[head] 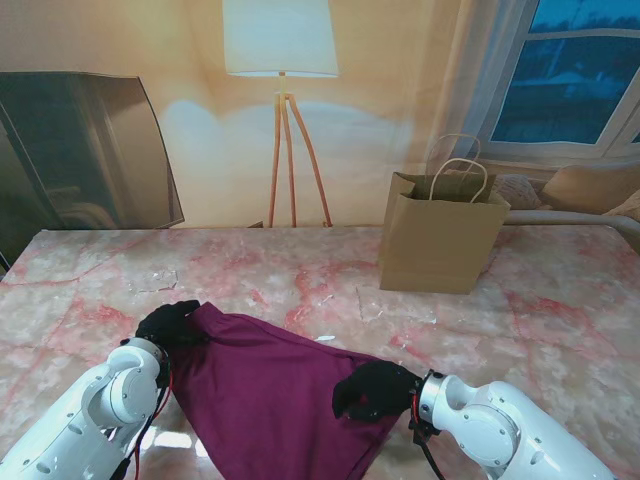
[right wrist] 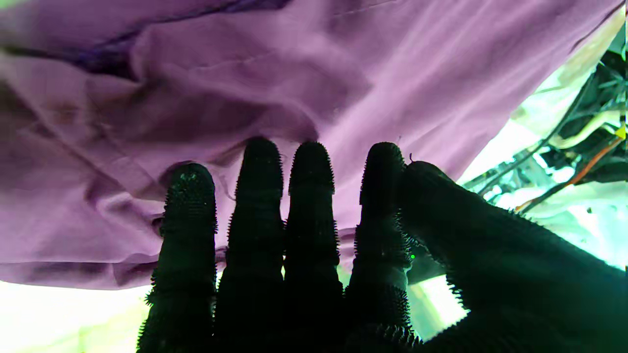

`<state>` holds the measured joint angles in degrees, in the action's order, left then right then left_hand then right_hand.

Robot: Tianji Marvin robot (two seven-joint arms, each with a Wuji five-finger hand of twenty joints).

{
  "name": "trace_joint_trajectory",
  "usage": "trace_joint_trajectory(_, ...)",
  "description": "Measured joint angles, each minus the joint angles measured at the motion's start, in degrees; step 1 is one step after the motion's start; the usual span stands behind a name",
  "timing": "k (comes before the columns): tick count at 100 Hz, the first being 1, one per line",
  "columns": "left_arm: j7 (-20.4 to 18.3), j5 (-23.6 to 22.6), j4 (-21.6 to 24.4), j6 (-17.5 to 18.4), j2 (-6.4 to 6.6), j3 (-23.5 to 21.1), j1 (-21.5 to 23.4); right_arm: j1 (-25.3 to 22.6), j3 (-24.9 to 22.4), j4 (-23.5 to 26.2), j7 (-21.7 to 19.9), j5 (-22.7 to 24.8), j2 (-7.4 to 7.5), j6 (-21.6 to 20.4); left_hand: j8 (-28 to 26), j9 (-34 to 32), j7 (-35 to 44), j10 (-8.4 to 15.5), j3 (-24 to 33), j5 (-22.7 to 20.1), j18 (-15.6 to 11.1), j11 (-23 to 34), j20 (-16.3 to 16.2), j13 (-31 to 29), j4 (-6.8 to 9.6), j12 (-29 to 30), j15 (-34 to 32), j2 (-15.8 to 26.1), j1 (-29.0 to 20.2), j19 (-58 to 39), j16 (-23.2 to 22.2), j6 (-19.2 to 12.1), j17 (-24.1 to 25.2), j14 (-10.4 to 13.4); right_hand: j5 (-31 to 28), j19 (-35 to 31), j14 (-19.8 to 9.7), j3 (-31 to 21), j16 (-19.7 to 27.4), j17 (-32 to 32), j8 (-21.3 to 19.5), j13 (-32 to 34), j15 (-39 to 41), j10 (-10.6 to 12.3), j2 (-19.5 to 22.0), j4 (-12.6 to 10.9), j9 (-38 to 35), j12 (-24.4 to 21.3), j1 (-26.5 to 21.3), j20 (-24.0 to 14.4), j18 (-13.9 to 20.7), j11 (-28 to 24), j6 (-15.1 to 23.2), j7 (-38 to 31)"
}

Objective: Fold the socks and the shorts into the kraft paper bag

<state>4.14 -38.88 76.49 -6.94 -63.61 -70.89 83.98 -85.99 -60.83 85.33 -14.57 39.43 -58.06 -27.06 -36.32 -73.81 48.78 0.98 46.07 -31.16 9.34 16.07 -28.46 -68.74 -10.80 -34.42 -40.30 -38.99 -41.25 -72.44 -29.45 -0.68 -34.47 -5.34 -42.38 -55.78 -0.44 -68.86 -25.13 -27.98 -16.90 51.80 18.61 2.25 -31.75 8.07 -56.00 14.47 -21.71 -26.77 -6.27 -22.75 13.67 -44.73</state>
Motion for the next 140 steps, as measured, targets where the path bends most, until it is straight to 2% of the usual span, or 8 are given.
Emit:
trace_joint_trajectory(5,-1.3,-0.1,0.7,0.1,0.01,-0.7,0.3,1.0,0.8,-0.8,0.3,0.3,0.04,-0.1,8.8,0.0,-3.5,0.0,0.0,-3.8,-0.2,-0.7,0.1,0.0,0.00,-1.8,0.8,0.5,-0.4,0.0,0.1,2.5,0.0,0.1,0.0,0.0,-1.6,0.0,0.0,0.0,0.5,0.8,0.2,0.4,0.0,0.0,0.0,0.0,0.0,0.2,0.6,0.0,0.1,0.0)
trace_joint_trajectory(10,-1.9,-0.1,0.9,0.6,0.07,-1.1,0.3,2.2,1.9,-1.6,0.5,0.5,0.05,-0.2,15.3,0.0,-1.5,0.0,0.0,-9.7,-0.1,-0.7,0.1,0.0,0.00,-2.6,1.0,0.4,-1.0,0.0,0.1,-0.3,0.0,0.1,0.0,0.6,-2.9,0.0,-0.2,0.0,0.5,0.8,1.0,1.4,0.0,0.0,0.0,0.0,0.0,0.6,0.8,0.0,0.1,0.0)
trace_joint_trajectory(22,-2.0,-0.1,1.1,1.1,0.20,-1.4,0.2,5.8,5.4,-4.4,1.8,0.6,0.05,-0.1,18.6,0.0,1.1,-0.2,-0.5,-14.3,0.0,1.8,0.1,-0.1,0.00,-3.1,1.0,1.2,-1.0,0.0,0.1,-5.7,0.1,0.1,0.0,1.3,-6.3,0.0,-0.8,0.6,1.2,0.9,2.8,3.1,1.5,0.0,0.0,-0.2,0.2,1.4,2.2,0.6,0.4,0.0)
trace_joint_trajectory(59,0.4,-1.7,1.6,-0.9,-0.12,-3.7,-1.4,18.2,17.1,-16.2,8.3,-4.8,-2.35,1.5,18.7,0.0,2.9,-0.9,-0.5,-14.4,1.7,3.4,0.1,-0.1,0.00,-3.7,0.8,1.2,-1.0,-0.8,0.1,-5.8,-0.1,-0.3,0.7,2.1,-9.9,5.6,0.0,5.0,-0.8,-2.8,2.9,5.5,8.3,-1.9,4.3,-1.4,7.6,2.5,8.9,3.1,-0.4,6.5)
trace_joint_trajectory(65,-0.5,-2.3,2.2,-0.9,-0.06,-4.3,-1.7,18.5,16.8,-16.5,8.5,-4.5,-2.91,1.8,18.7,0.0,3.0,-0.9,-0.5,-14.4,1.8,3.6,0.1,-0.1,0.00,-3.7,0.8,1.2,-1.0,-0.8,0.1,-5.8,-0.1,-0.3,1.3,7.2,-6.8,7.4,3.1,6.2,-1.8,-6.7,-1.3,3.8,9.5,-2.0,6.6,-1.5,8.5,5.3,7.3,4.5,-0.9,8.1)
trace_joint_trajectory(89,-4.7,-7.4,5.1,-1.1,0.70,-7.1,-2.9,22.8,22.8,-19.8,12.2,-5.7,-4.51,3.9,18.3,0.0,3.1,-0.9,-0.6,-14.3,4.1,4.3,0.1,0.0,0.00,-3.7,0.5,1.8,-1.0,-0.7,-0.3,-5.8,4.6,-0.4,2.7,9.6,-6.1,9.7,5.1,8.5,-4.2,-10.4,-3.8,3.4,11.3,-3.7,9.6,-2.1,9.3,6.3,7.0,5.0,-0.9,10.3)
trace_joint_trajectory(109,-6.4,-7.6,9.2,-1.5,1.17,-9.7,-2.1,22.8,20.7,-20.0,11.8,-5.0,-5.61,3.0,13.3,0.0,6.0,-1.0,-2.5,-11.4,5.3,8.9,-2.0,0.5,0.01,-1.6,-3.5,3.5,-0.9,-1.3,-3.0,-4.5,4.5,-0.9,4.1,9.9,-2.9,11.3,5.8,8.4,-4.7,-11.7,-5.3,2.2,11.2,-3.7,10.7,-2.2,10.0,6.3,6.4,5.5,-0.9,11.0)
trace_joint_trajectory(140,-10.3,-5.1,15.7,-2.9,1.88,-9.8,1.0,16.6,14.5,-13.7,12.0,-0.9,-3.98,-0.2,11.1,0.1,6.8,-1.0,-4.8,-10.8,7.7,12.8,-4.0,-0.8,0.02,0.1,-9.1,4.4,-0.9,-6.6,-6.1,-4.0,-1.3,-1.5,4.0,9.8,-2.1,11.3,5.8,7.0,-5.3,-10.5,-5.3,2.2,11.2,-3.7,10.3,-2.2,10.0,6.3,6.4,5.5,-0.9,11.0)
